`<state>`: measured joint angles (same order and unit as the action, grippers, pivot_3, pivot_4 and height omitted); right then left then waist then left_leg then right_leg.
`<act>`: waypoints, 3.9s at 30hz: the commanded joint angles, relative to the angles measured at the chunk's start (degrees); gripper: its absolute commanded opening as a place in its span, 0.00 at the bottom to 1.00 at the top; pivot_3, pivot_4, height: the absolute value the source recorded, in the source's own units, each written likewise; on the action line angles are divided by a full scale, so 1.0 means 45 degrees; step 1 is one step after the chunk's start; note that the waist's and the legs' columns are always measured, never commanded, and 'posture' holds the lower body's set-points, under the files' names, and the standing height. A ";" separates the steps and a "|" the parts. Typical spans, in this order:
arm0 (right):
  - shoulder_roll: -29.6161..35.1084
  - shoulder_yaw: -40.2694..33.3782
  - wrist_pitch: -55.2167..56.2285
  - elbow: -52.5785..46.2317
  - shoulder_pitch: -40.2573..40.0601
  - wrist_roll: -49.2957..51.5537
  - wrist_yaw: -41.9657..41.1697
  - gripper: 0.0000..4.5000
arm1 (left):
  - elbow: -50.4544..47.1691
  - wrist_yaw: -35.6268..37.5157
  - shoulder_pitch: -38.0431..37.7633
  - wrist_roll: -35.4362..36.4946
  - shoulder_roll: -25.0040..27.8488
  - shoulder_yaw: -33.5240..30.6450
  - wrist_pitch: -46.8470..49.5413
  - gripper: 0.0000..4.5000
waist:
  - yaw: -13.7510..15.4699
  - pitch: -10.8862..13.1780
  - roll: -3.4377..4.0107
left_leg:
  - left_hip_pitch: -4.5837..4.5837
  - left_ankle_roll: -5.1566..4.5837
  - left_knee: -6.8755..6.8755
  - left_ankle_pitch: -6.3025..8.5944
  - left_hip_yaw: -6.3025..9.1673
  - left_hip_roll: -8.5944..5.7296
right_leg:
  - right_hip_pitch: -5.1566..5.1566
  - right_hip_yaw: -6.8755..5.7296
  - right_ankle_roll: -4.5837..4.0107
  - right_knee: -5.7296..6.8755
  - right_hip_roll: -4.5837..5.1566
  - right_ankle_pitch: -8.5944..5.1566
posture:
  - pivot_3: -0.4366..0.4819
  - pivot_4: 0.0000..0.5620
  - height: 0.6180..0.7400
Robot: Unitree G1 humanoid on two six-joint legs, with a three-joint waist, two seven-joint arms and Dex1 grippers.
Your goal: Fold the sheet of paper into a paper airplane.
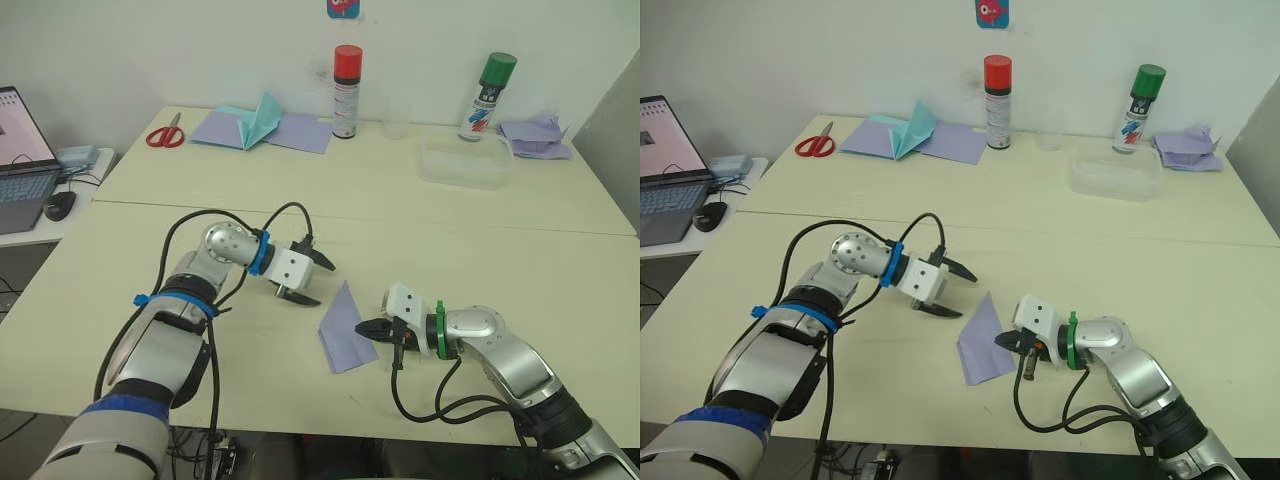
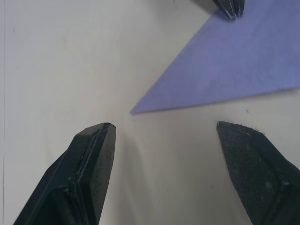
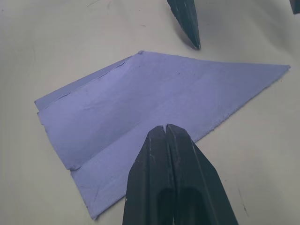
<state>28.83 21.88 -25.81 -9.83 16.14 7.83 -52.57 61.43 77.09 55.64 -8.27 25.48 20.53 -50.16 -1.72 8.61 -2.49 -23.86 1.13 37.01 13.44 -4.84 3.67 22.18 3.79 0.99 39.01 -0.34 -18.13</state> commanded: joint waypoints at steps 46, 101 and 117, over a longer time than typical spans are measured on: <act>-0.0497 -0.1284 -0.0194 -0.0234 0.0000 0.1056 0.0185 0.00 | -0.0697 0.1290 -0.0542 0.0215 0.0149 0.0112 -0.1498 0.01 | -0.0021 -0.0003 0.0002 | -0.0001 0.0004 0.0014 -0.0002 0.0001 0.0004 | 0.0005 0.0004 -0.0029 0.0029 -0.0013 0.0018 | 0.48 0.27 1.00; 0.0485 -0.0373 0.9668 0.1828 -0.0623 -0.0699 -0.2195 0.01 | -1.7871 -0.1643 -1.1590 0.5875 0.4975 -0.5154 1.1009 1.00 | 0.0012 0.0042 0.0074 | 0.0016 0.0009 0.0083 -0.0013 0.0026 0.0000 | 0.0006 0.0050 -0.0009 0.0170 -0.0010 -0.0006 | 0.48 0.27 1.00; 0.1221 -0.0614 1.0176 0.2214 -0.0631 -0.0569 -0.2610 0.47 | -1.6255 -0.3375 -0.8721 0.4938 0.3004 -0.3212 1.2668 0.93 | 0.0028 0.0043 0.0076 | 0.0012 0.0005 0.0178 -0.0010 0.0033 -0.0001 | -0.0012 0.0052 -0.0009 0.0214 -0.0013 -0.0006 | 0.48 0.27 1.00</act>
<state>33.62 20.93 20.13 2.71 13.49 3.63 -64.22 -12.16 63.29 14.95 14.91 39.80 5.28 7.12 -1.59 8.80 -2.14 -23.81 1.15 37.82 13.40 -4.68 3.65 22.12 4.01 0.95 39.98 -0.40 -18.16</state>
